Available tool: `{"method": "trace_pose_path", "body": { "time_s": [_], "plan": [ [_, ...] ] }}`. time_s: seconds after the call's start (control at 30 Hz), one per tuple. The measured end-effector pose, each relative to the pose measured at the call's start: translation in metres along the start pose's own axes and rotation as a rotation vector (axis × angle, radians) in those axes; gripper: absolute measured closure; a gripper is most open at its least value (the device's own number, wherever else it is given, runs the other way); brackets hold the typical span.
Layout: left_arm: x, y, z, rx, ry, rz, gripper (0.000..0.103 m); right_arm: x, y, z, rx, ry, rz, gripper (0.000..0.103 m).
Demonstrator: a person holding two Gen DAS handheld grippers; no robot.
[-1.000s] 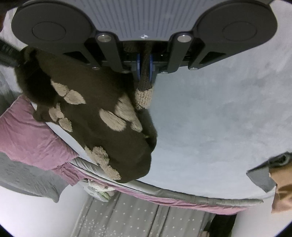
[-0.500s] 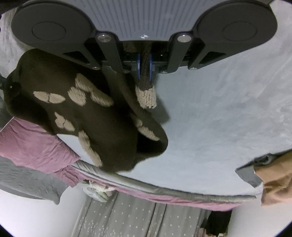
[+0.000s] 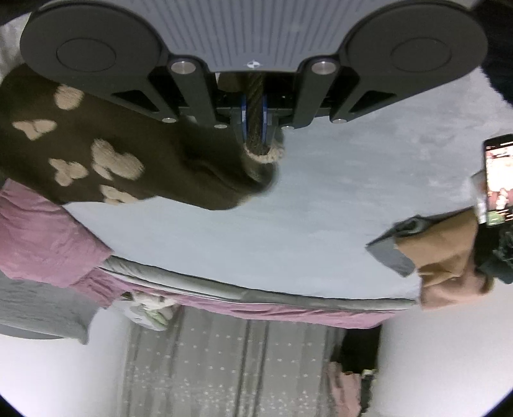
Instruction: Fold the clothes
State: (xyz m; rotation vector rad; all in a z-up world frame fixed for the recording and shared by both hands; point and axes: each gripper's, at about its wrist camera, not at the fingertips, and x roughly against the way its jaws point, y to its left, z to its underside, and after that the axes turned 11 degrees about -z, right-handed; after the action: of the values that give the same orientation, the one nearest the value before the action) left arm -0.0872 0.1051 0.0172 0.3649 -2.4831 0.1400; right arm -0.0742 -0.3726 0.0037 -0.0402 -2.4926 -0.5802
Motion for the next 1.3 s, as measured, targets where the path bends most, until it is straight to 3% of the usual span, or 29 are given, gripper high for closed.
{"method": "trace_pose_path", "body": {
  "time_s": [0.13, 0.3, 0.4, 0.47, 0.53, 0.73, 1.03, 1.13, 1.3],
  "plan": [
    [-0.016, 0.010, -0.002, 0.009, 0.052, -0.029, 0.095, -0.013, -0.007, 0.005, -0.028, 0.065, 0.023, 0.090],
    [-0.024, 0.013, -0.003, 0.004, 0.078, -0.013, 0.094, -0.028, -0.010, 0.011, -0.030, 0.144, 0.068, 0.086],
    [-0.025, 0.010, -0.011, 0.004, 0.073, 0.002, 0.086, -0.025, -0.007, 0.016, -0.035, 0.146, 0.101, 0.078],
    [-0.026, 0.006, -0.018, -0.001, 0.065, 0.011, 0.076, -0.025, -0.007, 0.015, -0.035, 0.135, 0.112, 0.058],
    [-0.025, -0.002, -0.024, -0.012, 0.048, 0.018, 0.062, -0.023, -0.005, 0.012, -0.019, 0.109, 0.133, 0.047],
    [-0.042, -0.041, -0.041, -0.069, 0.045, 0.049, 0.048, -0.032, 0.001, 0.004, 0.013, 0.095, 0.122, 0.028],
    [-0.087, -0.110, -0.054, -0.157, 0.067, 0.075, 0.029, -0.054, 0.010, -0.005, 0.009, 0.106, 0.095, 0.019],
    [-0.100, -0.136, -0.055, -0.188, 0.073, 0.103, 0.026, -0.062, 0.012, -0.008, -0.010, 0.112, 0.076, 0.012],
    [-0.121, -0.175, -0.058, -0.233, 0.081, 0.142, 0.025, -0.075, 0.017, -0.011, -0.018, 0.118, 0.061, 0.011]
  ]
}}
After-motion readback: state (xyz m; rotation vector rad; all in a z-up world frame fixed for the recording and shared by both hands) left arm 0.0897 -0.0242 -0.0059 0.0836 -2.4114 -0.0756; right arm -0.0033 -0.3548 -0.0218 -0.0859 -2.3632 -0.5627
